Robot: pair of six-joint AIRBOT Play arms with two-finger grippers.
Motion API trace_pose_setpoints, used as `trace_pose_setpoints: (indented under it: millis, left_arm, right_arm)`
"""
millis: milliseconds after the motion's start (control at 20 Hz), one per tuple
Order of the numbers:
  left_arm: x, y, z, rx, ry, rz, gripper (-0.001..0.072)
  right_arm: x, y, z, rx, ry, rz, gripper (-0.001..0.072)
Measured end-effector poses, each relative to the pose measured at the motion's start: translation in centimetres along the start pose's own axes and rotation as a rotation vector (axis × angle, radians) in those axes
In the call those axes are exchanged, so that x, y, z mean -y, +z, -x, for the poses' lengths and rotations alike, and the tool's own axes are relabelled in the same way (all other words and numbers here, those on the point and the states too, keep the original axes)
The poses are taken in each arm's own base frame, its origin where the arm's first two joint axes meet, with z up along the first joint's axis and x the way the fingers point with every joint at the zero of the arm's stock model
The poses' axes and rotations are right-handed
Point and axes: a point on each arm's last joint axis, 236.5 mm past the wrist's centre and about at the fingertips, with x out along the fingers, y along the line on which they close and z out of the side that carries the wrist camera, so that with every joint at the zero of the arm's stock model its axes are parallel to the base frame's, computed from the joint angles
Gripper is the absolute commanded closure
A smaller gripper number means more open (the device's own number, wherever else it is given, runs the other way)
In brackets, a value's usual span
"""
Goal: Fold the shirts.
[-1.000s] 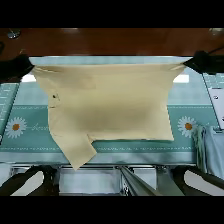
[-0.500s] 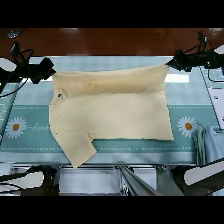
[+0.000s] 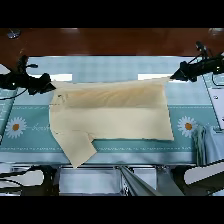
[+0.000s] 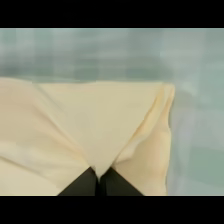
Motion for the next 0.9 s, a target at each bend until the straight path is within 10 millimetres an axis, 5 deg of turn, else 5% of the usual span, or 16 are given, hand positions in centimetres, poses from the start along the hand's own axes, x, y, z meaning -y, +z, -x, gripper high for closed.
trace_pose_setpoints:
  millis: [200, 250, 300, 350, 400, 550, 750, 900]
  left_arm:
    - [-1.3, -2.1, -1.7, -0.094, 0.006, 0.013, 0.0684]
    - [-1.6, -2.7, -2.1, -0.118, 0.005, 0.017, 0.0565]
    - [-1.7, -3.2, -2.3, -0.141, 0.005, 0.024, 0.0165]
    - [-1.9, -3.5, -2.5, -0.155, 0.006, 0.046, 0.0001]
    - [-1.9, -3.5, -2.5, -0.163, 0.006, 0.07, 0.0002]
    - [-1.8, -3.5, -0.9, -0.204, 0.009, 0.066, 0.0001]
    - [-3.5, -4.1, 3.4, -0.207, 0.079, 0.055, 0.0002]
    - [-5.1, -7.8, 5.3, -0.217, 0.121, 0.069, 0.0003]
  right_arm:
    - [1.7, -2.8, -3.4, -0.074, -0.033, -0.036, 0.0686]
    - [2.0, -3.2, -4.2, -0.086, -0.038, -0.044, 0.0684]
    - [2.4, -3.6, -4.8, -0.097, -0.05, -0.057, 0.054]
    - [2.8, -3.7, -5.1, -0.097, -0.056, -0.077, 0.0185]
    - [3.0, -3.5, -5.2, -0.088, -0.063, -0.1, 0.009]
    - [3.4, -2.0, -3.3, -0.051, -0.064, -0.154, 0.009]
    - [4.6, -1.1, 3.4, 0.021, -0.114, -0.178, 0.0092]
    - [6.5, -2.7, 7.5, 0.097, -0.233, -0.221, 0.0092]
